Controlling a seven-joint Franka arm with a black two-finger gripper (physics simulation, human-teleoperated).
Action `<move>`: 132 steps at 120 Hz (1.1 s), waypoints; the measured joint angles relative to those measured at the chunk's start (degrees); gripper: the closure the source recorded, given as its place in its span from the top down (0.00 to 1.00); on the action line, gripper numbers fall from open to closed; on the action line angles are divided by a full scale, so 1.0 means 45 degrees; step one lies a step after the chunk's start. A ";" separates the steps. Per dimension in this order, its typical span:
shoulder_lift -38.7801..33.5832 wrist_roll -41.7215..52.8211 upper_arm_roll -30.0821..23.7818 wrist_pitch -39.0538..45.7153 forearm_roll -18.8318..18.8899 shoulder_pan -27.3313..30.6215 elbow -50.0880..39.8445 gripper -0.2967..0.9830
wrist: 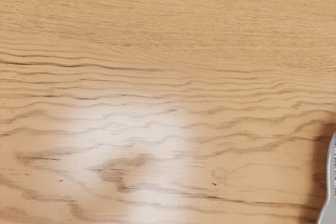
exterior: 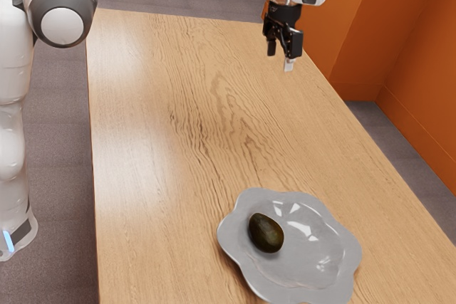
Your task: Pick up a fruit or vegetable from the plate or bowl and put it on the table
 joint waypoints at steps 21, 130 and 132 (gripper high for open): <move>-0.0028 -0.0038 -0.0007 -0.0017 -0.0026 0.0024 -0.0006 0.77; 0.1375 0.0683 -0.2129 -0.1756 -0.0384 -0.3072 -0.0938 0.77; 0.1413 0.0708 -0.2128 -0.1759 -0.0384 -0.3117 -0.0963 0.77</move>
